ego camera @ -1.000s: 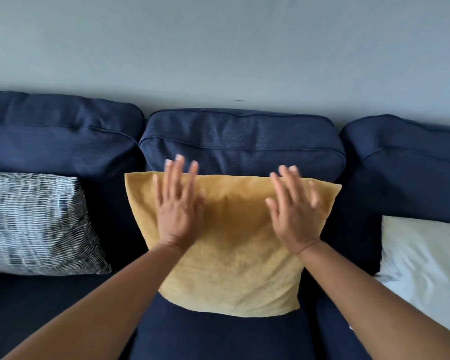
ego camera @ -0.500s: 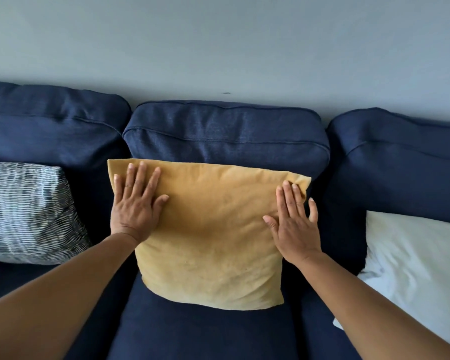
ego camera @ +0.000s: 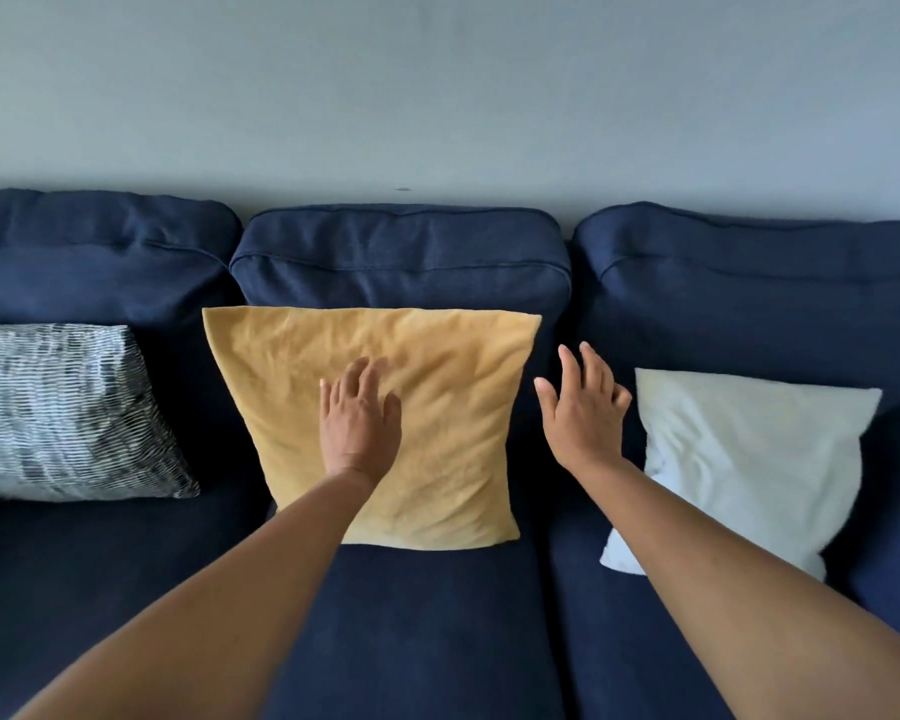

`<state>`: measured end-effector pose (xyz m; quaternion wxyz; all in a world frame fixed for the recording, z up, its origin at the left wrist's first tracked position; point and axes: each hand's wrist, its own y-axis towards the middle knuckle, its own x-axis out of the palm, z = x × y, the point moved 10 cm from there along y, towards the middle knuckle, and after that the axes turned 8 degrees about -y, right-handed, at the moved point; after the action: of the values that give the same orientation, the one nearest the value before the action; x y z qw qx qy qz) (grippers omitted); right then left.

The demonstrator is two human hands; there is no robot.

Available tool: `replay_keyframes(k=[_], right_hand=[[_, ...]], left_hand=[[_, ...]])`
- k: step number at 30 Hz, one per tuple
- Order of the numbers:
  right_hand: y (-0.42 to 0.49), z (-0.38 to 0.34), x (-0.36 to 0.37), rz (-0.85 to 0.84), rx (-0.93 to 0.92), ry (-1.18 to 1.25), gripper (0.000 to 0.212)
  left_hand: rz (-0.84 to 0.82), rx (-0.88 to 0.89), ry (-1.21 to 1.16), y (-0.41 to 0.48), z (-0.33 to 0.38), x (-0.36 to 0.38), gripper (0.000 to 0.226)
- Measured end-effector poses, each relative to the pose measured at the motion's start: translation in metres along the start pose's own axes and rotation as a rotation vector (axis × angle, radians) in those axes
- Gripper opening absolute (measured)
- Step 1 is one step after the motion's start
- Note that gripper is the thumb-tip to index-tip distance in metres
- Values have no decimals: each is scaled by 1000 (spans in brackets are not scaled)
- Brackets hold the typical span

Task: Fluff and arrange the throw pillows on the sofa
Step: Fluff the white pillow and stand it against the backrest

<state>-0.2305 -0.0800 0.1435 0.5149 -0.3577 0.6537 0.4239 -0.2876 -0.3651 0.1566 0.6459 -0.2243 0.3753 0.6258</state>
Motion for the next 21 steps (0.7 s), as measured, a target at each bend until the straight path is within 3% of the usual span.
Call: replay_keyframes(k=[11, 21], right_hand=[[-74, 96, -23, -86, 160, -72, 53], [-83, 246, -44, -27, 404, 64, 49]], left_hand=[[-106, 24, -53, -64, 60, 26, 43], [-213, 19, -138, -73, 147, 108, 42]])
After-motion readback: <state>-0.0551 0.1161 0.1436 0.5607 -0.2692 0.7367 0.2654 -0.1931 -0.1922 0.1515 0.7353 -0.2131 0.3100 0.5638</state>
